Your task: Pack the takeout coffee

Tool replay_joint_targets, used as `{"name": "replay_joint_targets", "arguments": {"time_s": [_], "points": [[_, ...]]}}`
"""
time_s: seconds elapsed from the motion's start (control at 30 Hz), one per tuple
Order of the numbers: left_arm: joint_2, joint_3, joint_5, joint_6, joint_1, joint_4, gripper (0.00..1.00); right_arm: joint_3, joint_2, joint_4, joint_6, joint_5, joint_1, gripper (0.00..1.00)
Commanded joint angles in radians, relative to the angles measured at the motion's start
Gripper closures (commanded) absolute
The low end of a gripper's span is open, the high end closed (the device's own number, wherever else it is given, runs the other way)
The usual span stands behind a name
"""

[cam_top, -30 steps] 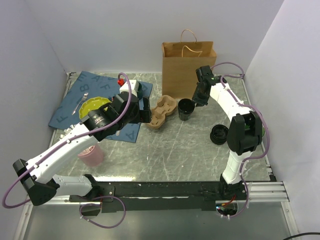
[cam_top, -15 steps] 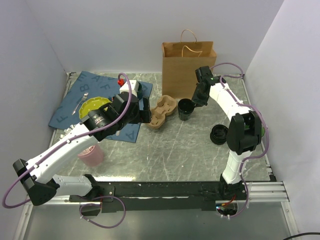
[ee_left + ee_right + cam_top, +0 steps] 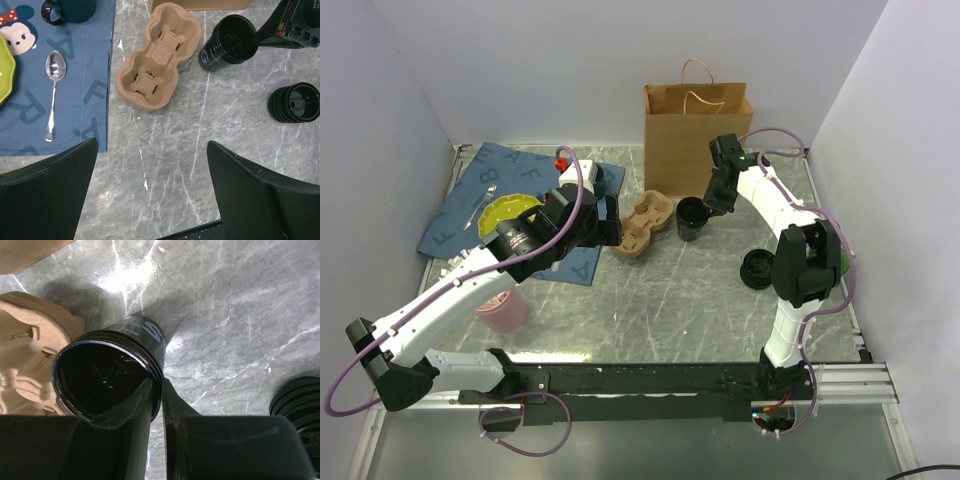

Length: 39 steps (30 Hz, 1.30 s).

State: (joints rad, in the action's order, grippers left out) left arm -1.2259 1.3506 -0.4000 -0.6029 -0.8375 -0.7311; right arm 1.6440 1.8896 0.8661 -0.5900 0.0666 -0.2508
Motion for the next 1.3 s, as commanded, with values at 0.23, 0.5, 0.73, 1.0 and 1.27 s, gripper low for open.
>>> {"name": "replay_joint_targets", "arguments": {"time_s": [0.23, 0.5, 0.73, 1.0, 1.27], "points": [[0.006, 0.022, -0.026, 0.005, -0.002, 0.001, 0.03, 0.034, -0.020, 0.007, 0.012, 0.007, -0.008, 0.85], [0.003, 0.027, -0.025, 0.003, -0.002, -0.001, 0.03, 0.059, -0.029, 0.014, 0.016, 0.002, -0.010, 0.84], [0.014, 0.019, -0.023, -0.003, -0.002, -0.002, 0.03, 0.066, -0.029, 0.024, 0.015, -0.005, -0.013, 0.84], [0.014, 0.022, -0.020, -0.003, -0.002, -0.005, 0.03, 0.076, -0.024, 0.033, 0.016, -0.011, -0.013, 0.84], [0.019, 0.021, -0.013, -0.006, -0.002, -0.004, 0.03, 0.086, -0.023, 0.042, 0.025, -0.014, -0.013, 0.86]]}}
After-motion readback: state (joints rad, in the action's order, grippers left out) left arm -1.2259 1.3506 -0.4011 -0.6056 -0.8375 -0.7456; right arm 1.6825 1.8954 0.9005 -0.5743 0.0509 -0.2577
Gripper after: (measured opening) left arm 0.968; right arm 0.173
